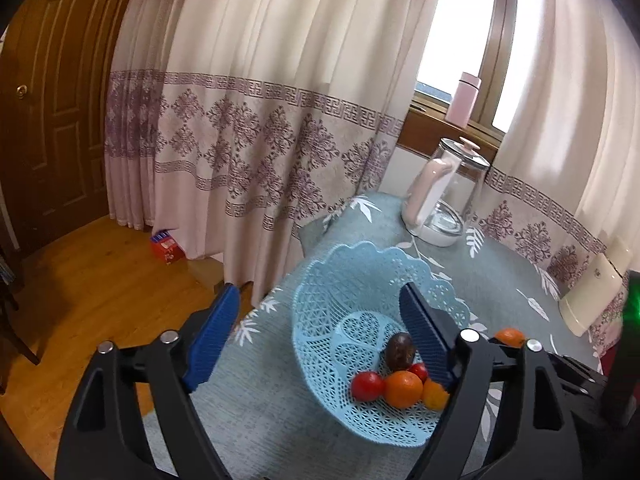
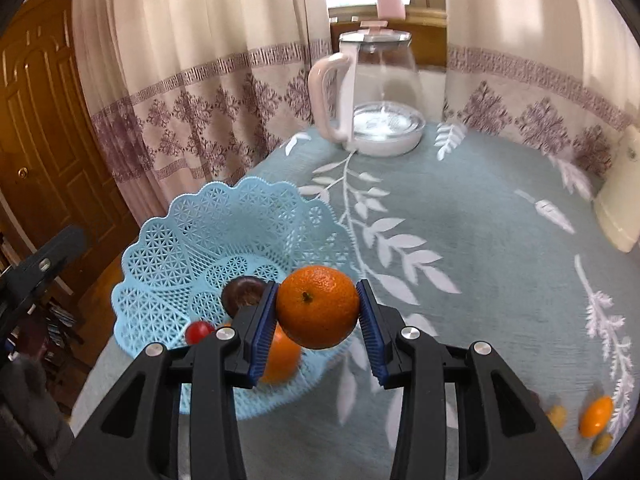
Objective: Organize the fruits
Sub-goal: 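Carry the held orange into the basket and open the right tool, then withdraw both open tools from the basket toward the remaining fruit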
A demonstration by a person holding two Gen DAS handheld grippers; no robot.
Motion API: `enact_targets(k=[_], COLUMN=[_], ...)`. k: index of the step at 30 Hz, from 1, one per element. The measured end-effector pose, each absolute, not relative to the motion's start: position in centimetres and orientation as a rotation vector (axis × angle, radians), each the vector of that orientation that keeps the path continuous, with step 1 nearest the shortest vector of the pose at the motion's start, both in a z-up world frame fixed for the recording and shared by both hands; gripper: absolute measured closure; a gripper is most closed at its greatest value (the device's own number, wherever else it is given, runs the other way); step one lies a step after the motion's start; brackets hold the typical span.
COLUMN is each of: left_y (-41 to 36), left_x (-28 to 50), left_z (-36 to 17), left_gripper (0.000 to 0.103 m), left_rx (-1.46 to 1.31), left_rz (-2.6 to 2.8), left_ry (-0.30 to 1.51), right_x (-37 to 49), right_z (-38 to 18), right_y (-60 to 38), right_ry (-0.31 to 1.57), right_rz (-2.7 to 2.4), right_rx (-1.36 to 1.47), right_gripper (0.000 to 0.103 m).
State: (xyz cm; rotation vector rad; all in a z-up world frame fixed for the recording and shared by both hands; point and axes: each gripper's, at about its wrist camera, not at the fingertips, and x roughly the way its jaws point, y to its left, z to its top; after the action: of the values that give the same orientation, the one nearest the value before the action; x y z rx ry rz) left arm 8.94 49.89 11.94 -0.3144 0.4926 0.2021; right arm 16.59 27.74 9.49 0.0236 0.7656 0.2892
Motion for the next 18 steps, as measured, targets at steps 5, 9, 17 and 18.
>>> enact_targets(k=[5, 9, 17, 18], left_y=[50.4, 50.2, 49.5, 49.4], left_x=[9.0, 9.2, 9.1, 9.1], left_z=[11.8, 11.6, 11.7, 11.8], left_gripper=[0.015, 0.013, 0.013, 0.013], left_rx=[-0.343, -0.340, -0.313, -0.310], left_rz=[0.211, 0.215, 0.216, 0.216], left_ry=[0.497, 0.505, 0.494, 0.493], right_x=[17.8, 17.3, 16.1, 15.9], right_z=[8.9, 9.2, 10.1, 10.1], right_y=[28.4, 28.0, 26.9, 26.8], right_ry=[0.787, 0.770, 0.738, 0.736], right_rz=[0.278, 0.274, 0.257, 0.257], right_rx=[0.036, 0.032, 0.051, 0.052], right_gripper=[0.062, 0.062, 0.062, 0.062])
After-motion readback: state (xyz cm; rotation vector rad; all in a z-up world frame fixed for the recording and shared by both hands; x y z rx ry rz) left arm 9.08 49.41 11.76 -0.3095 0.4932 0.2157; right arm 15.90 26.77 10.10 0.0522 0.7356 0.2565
